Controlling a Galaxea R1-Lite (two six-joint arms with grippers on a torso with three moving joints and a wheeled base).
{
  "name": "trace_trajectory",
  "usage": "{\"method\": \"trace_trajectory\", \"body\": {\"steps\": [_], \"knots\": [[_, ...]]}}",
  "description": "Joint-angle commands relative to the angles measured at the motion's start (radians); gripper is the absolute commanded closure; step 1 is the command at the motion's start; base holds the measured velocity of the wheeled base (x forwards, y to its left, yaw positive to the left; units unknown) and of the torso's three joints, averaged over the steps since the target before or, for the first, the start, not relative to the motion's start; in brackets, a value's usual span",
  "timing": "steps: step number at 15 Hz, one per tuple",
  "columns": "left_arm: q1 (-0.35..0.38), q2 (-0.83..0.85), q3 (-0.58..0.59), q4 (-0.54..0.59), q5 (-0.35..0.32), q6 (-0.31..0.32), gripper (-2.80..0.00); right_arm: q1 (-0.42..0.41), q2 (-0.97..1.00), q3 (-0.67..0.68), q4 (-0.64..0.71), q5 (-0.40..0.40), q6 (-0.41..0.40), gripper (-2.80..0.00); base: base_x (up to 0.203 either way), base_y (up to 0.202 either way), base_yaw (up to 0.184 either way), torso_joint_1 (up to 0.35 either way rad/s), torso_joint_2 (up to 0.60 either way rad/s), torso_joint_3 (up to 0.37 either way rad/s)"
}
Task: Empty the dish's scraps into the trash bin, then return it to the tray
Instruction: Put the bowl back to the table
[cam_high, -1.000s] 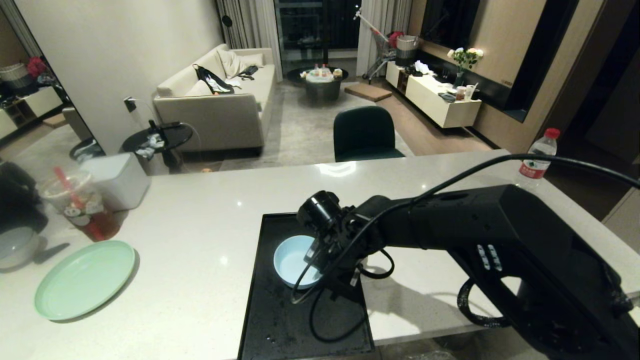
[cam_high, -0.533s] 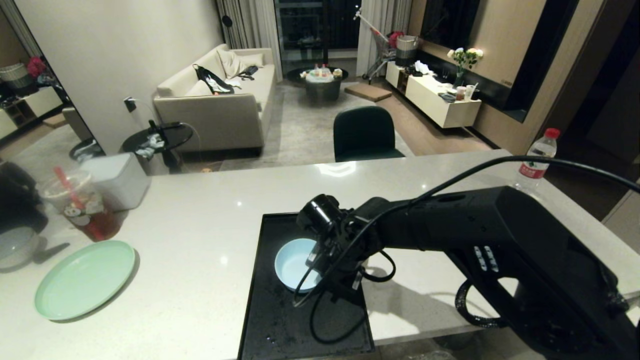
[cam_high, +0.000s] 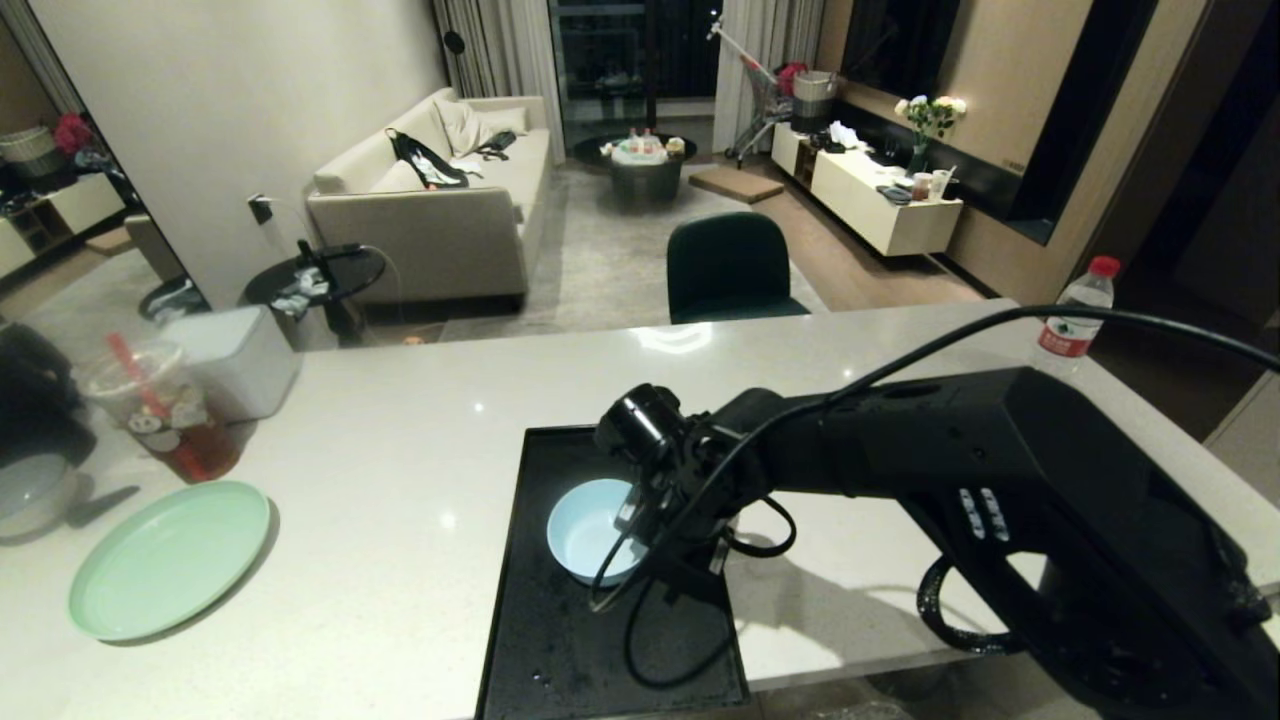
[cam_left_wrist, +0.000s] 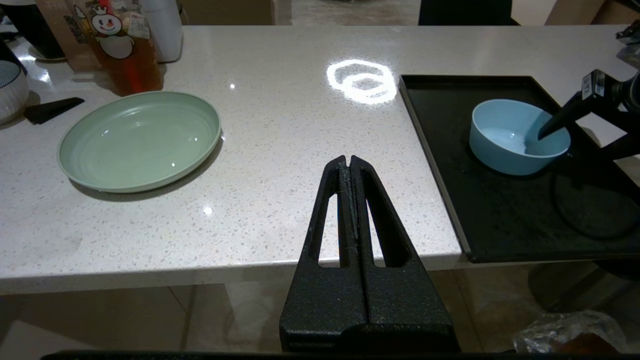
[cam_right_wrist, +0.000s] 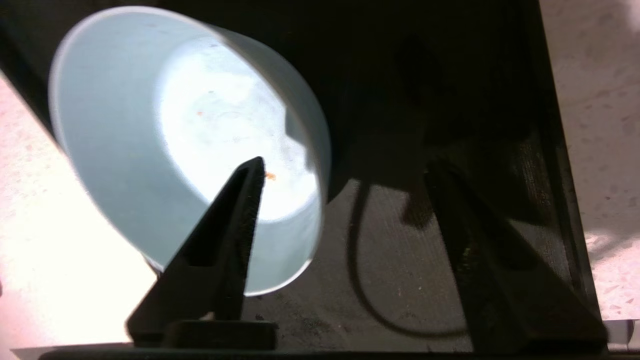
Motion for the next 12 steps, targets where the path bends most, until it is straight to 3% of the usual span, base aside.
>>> {"method": "trace_trajectory", "body": {"steps": [1,5,12], "knots": [[0.0,0.001,0.0,0.0,0.001,-0.001,0.0,0.0,-0.031,-0.001,-0.003,-0.01,-0.007,-2.8,0.0,0.0,0.0,0.0,0.0,0.0],[0.0,0.0,0.0,0.0,0.001,-0.001,0.0,0.003,-0.096,0.0,-0.007,-0.041,-0.078,-2.8,0.0,0.0,0.0,0.0,0.0,0.0],[0.0,0.001,0.0,0.0,0.001,-0.001,0.0,0.03,-0.245,0.038,-0.055,-0.17,-0.408,-2.8,0.0,0.0,0.0,0.0,0.0,0.0]]}}
